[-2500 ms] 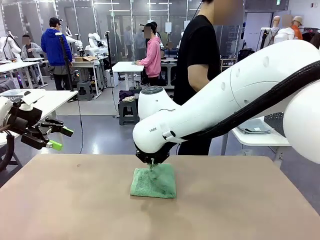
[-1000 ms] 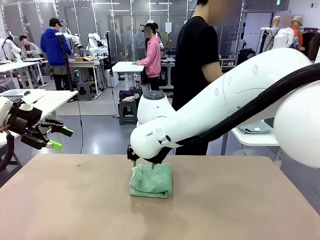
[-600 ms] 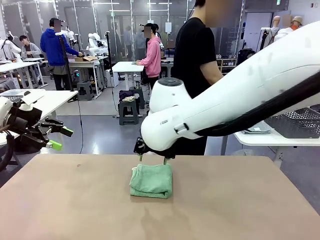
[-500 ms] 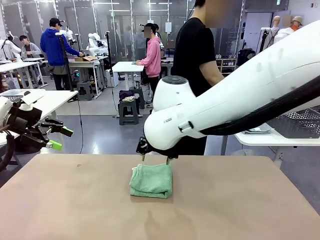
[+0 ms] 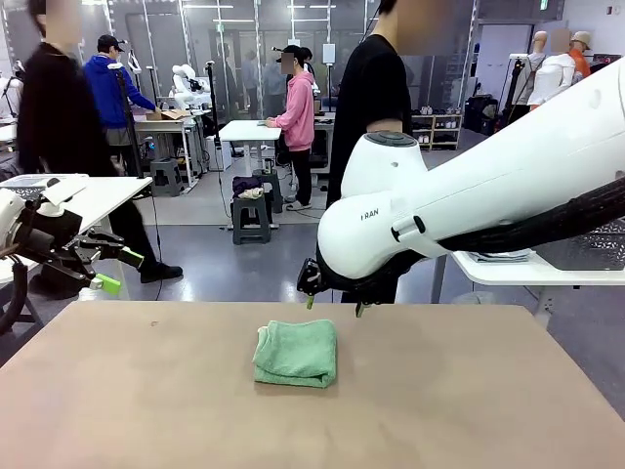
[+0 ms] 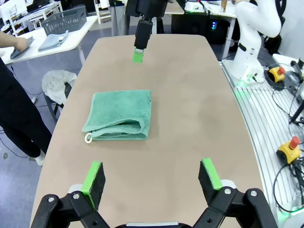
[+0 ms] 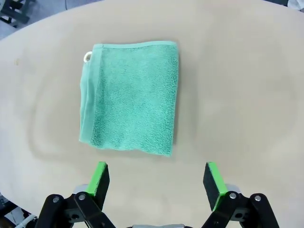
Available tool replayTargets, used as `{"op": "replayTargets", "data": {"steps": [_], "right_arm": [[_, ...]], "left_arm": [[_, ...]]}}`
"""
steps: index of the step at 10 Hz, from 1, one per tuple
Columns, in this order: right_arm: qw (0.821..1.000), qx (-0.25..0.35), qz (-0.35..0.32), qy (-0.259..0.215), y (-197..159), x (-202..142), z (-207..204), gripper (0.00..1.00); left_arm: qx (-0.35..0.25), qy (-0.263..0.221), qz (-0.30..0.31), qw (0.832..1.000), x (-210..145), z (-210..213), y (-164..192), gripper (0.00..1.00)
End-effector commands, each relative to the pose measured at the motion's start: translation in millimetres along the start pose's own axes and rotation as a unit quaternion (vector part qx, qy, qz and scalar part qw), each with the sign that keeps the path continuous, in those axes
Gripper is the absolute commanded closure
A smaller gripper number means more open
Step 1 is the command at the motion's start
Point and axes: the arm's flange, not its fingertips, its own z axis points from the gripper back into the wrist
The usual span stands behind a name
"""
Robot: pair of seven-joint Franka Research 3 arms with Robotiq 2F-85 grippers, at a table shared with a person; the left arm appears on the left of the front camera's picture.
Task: Fold the towels and place them in the basket.
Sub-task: When a person lays out a Towel with hook on the table, fold it in half twice, then place the folded Towel with hook on the right side of the table.
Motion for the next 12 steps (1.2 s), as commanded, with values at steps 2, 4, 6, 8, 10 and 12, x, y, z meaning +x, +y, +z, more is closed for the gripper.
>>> {"op": "replayTargets", "data": {"steps": [2,4,6,8,10,12], "right_arm": [[1.000,0.003,-0.001,-0.002,3.1,0.7,-1.2,0.00],[1.000,0.003,-0.001,-0.002,3.1,0.7,-1.2,0.00],[1.000,0.003,-0.001,-0.002,3.1,0.7,-1.2,0.00],[1.000,0.003,-0.001,-0.002,3.1,0.7,-1.2,0.00],[1.000,0.003,-0.001,-0.002,3.1,0.7,-1.2,0.00],[1.000,0.003,-0.001,-0.002,3.1,0.7,-1.2,0.00]], "left_arm": [[0.004,0.001,-0.002,1.000,1.3,0.3,-1.4,0.00],[0.004,0.001,-0.002,1.000,1.3,0.3,-1.4,0.00],[0.004,0.001,-0.002,1.000,1.3,0.3,-1.4,0.00],[0.004,0.001,-0.002,1.000,1.3,0.3,-1.4,0.00],[0.004,0.001,-0.002,1.000,1.3,0.3,-1.4,0.00],[0.004,0.001,-0.002,1.000,1.3,0.3,-1.4,0.00]]}}
